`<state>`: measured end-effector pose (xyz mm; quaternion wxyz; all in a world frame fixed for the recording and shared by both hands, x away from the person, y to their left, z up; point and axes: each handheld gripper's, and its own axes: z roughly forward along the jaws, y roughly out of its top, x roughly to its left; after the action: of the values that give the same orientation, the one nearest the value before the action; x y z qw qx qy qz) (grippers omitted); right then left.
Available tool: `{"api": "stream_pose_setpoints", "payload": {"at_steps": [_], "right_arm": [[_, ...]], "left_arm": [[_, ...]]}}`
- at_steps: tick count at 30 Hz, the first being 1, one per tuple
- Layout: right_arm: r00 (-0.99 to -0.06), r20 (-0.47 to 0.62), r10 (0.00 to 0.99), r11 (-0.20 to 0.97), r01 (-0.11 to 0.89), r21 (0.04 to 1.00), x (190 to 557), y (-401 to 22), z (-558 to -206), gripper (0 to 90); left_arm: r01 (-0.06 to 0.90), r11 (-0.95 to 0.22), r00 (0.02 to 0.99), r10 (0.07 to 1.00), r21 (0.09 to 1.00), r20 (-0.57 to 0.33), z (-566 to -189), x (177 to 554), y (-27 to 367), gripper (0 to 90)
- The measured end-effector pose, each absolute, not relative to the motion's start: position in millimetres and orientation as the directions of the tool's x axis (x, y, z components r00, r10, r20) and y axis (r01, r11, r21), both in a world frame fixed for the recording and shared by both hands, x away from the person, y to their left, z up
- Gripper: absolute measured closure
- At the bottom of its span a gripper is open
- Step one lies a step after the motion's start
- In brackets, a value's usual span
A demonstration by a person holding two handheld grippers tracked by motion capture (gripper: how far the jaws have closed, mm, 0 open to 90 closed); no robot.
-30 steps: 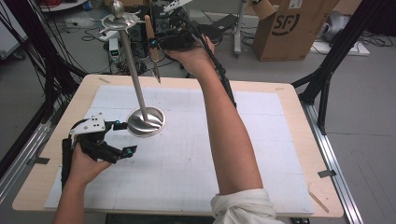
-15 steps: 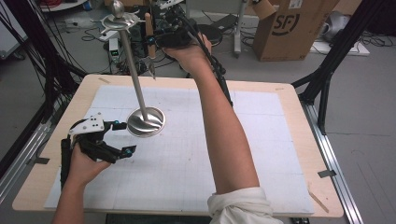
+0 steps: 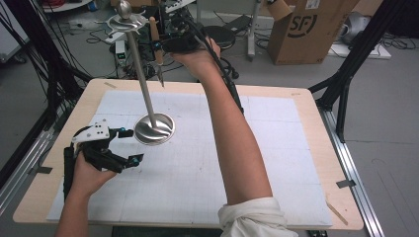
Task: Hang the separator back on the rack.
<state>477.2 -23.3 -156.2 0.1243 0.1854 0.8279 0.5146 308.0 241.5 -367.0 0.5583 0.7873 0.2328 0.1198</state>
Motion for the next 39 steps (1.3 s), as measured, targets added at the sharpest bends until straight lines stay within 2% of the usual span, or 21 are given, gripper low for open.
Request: {"api": "stream_pose_setpoints", "payload": {"at_steps": [3,10,15,29,39], "right_arm": [[-0.897,-0.028,0.441,0.402,0.169,0.9,476.3,-24.1,-159.6,50.2],[-0.903,-0.032,0.428,0.406,0.161,0.899,468.6,-35.1,-168.1,40.8],[-0.912,-0.022,0.409,0.398,0.157,0.904,458.7,-52.4,-179.2,37.7],[-0.896,0.043,0.441,0.314,0.199,0.928,431.2,-112.1,-214.7,26.3],[-0.895,0.06,0.443,0.279,0.201,0.939,412.0,-151.3,-238.7,24.3]], "left_arm": [[0.233,-0.271,0.862,0.503,0.934,-0.069,-367.5,307.9,241.1,5.7],[0.235,-0.269,0.858,0.509,0.934,-0.069,-367.9,307.9,243.8,5.7],[0.237,-0.267,0.856,0.512,0.934,-0.071,-368.8,308.9,244.4,5.7],[0.249,-0.274,0.853,0.516,0.929,-0.076,-371.3,311.1,243.9,5.7],[0.255,-0.272,0.852,0.518,0.928,-0.082,-372.6,312.0,244.2,5.7]]}}
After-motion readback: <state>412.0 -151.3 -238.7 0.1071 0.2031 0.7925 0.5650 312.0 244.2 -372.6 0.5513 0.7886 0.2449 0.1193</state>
